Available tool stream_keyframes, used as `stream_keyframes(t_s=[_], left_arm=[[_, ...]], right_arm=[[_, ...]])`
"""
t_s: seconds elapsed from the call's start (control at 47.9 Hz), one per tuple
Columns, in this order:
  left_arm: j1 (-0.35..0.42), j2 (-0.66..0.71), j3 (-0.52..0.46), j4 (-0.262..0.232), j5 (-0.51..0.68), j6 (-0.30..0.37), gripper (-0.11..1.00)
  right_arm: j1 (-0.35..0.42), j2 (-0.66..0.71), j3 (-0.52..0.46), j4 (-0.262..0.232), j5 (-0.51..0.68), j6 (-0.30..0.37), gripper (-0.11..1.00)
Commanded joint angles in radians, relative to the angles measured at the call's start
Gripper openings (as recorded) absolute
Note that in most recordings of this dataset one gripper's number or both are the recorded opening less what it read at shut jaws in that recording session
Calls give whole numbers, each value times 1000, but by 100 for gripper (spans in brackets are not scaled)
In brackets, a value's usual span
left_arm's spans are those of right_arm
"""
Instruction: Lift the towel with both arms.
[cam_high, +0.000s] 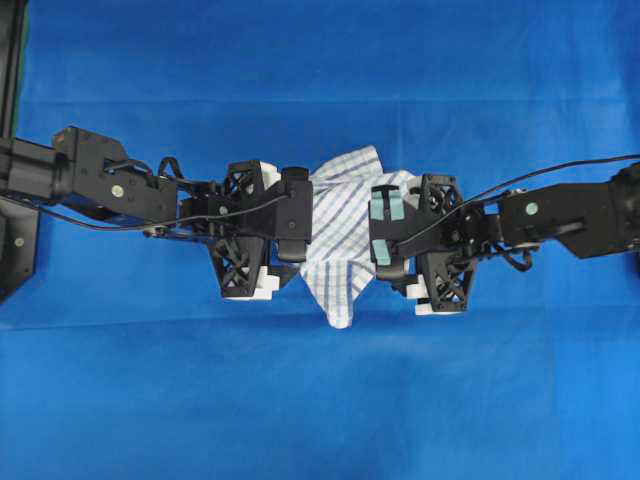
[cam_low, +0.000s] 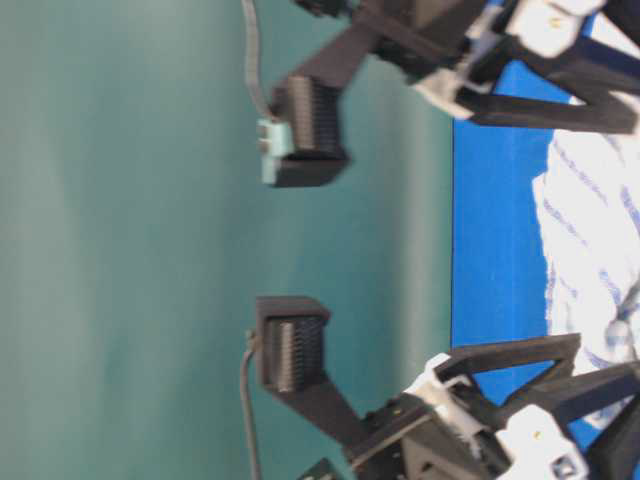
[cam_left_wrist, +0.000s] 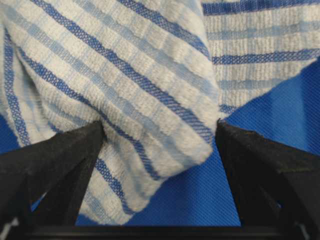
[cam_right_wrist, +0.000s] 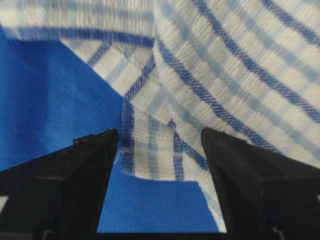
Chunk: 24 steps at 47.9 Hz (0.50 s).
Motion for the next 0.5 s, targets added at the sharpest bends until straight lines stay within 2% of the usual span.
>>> stream_keyframes(t_s=[0.0,0.167,0.313,0.397,0.48], left_arm=[[-2,5,-9,-2,-15,0,89],[-2,26,-17,0,-17,0,89],[-2,28,-23,0,-9,0,83],[-2,29,-23,-2,0,0,68],[-2,29,-25,0,15,5,43]], right_arm=[[2,9,-9,3,-21,2,68],[0,29,-9,3,-29,2,68],[-5,29,-5,0,-31,2,66],[-11,29,-3,-2,-35,2,59],[-14,28,-3,-3,-35,0,39]])
